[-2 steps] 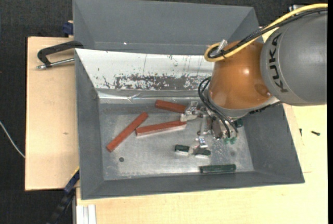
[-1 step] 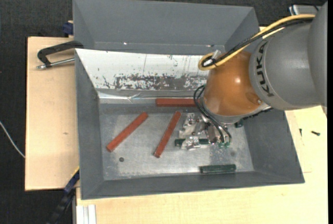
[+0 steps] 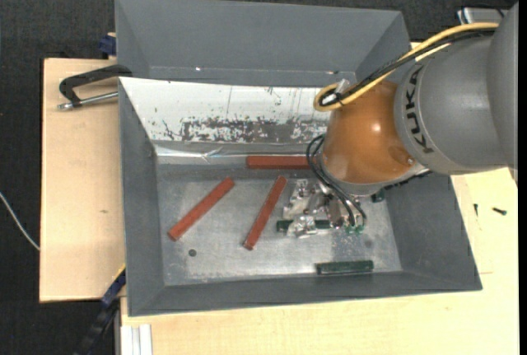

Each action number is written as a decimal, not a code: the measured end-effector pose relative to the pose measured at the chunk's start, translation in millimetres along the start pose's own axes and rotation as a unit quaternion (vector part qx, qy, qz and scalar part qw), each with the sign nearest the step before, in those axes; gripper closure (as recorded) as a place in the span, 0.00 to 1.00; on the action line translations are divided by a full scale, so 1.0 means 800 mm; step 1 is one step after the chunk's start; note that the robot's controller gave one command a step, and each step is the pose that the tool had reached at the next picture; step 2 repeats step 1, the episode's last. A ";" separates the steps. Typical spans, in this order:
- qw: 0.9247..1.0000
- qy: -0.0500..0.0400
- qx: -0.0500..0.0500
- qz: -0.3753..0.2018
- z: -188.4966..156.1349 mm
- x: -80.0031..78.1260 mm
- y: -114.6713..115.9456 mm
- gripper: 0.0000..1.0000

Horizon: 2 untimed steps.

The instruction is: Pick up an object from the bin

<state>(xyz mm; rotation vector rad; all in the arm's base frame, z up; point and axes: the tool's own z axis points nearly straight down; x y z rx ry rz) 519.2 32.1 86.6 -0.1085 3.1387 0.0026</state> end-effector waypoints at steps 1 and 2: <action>1.000 -0.005 0.000 -0.002 -0.213 0.002 0.012 1.00; 1.000 -0.005 0.000 -0.002 -0.213 0.002 0.012 1.00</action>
Offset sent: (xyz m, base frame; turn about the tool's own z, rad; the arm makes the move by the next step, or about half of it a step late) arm 0.0000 0.0000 0.0000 0.0000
